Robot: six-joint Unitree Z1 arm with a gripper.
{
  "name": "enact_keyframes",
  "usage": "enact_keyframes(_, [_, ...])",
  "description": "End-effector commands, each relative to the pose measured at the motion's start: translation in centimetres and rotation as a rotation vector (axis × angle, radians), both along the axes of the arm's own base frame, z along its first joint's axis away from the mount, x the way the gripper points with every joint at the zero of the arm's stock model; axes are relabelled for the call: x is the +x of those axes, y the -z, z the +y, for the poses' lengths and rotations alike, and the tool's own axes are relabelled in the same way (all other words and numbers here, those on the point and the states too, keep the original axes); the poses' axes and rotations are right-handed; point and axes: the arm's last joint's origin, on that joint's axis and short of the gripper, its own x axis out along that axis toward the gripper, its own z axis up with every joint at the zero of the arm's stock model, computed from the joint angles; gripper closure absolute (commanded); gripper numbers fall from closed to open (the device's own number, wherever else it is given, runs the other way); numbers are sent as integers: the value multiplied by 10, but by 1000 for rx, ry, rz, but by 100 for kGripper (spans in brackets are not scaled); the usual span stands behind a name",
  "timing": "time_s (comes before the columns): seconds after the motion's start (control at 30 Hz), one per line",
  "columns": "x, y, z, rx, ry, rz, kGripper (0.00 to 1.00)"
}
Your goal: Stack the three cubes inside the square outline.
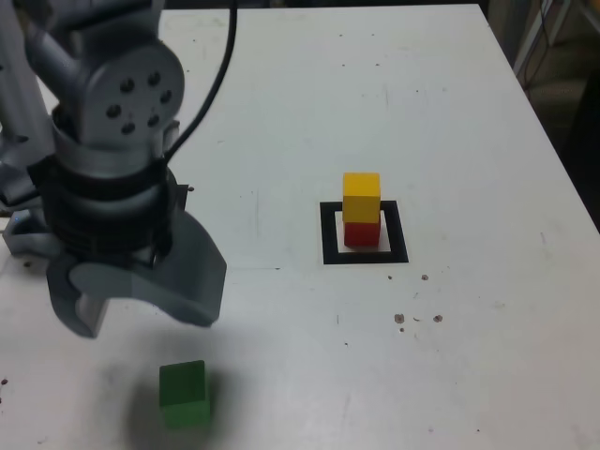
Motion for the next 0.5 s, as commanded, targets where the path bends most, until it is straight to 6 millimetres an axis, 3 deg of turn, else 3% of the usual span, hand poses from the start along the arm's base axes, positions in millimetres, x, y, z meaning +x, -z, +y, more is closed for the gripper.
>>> enact_keyframes(0.0, [2, 4, -8, -7, 0, 8, 1])
enact_keyframes(0.47, [13, 31, -26, -15, 0, 40, 1])
